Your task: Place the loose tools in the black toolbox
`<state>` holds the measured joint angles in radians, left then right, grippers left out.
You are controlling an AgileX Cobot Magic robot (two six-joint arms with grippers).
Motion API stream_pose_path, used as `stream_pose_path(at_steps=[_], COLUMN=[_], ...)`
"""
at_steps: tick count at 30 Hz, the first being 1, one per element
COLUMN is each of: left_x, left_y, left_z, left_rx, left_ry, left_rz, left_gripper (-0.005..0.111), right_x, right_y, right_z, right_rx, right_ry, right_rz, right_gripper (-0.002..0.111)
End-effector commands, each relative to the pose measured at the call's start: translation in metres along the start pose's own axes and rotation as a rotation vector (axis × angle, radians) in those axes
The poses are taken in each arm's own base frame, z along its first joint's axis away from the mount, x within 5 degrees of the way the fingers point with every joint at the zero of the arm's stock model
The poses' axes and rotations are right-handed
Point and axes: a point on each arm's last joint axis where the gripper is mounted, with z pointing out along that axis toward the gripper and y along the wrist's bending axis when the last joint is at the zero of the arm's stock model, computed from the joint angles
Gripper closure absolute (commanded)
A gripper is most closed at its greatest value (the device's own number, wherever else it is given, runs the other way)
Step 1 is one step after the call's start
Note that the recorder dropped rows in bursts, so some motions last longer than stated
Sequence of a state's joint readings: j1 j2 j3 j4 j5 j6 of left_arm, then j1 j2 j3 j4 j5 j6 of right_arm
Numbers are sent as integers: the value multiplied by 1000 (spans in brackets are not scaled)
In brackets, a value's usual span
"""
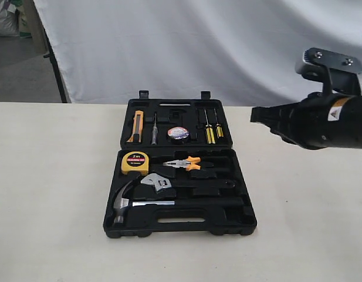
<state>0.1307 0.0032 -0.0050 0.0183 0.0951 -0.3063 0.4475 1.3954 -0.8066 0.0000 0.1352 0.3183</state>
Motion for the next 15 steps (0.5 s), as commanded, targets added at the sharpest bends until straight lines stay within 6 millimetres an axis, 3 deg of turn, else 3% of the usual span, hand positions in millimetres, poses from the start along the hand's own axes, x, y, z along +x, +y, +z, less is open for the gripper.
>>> stream_pose_path(at_steps=[1, 5, 15], left_x=[-2, -2, -2], left_y=[1, 1, 1], left_z=[0, 0, 0], left_rx=[-21, -21, -21], left_ry=[-20, -20, -20], left_rz=[0, 0, 0], left_gripper=[106, 106, 106], right_x=[15, 29, 71], right_y=[-6, -10, -24], right_z=[-25, -53, -87], right_rx=[-28, -57, -120], right_ry=[-95, -173, -331], right_rz=[13, 39, 79], right_gripper=[109, 109, 109])
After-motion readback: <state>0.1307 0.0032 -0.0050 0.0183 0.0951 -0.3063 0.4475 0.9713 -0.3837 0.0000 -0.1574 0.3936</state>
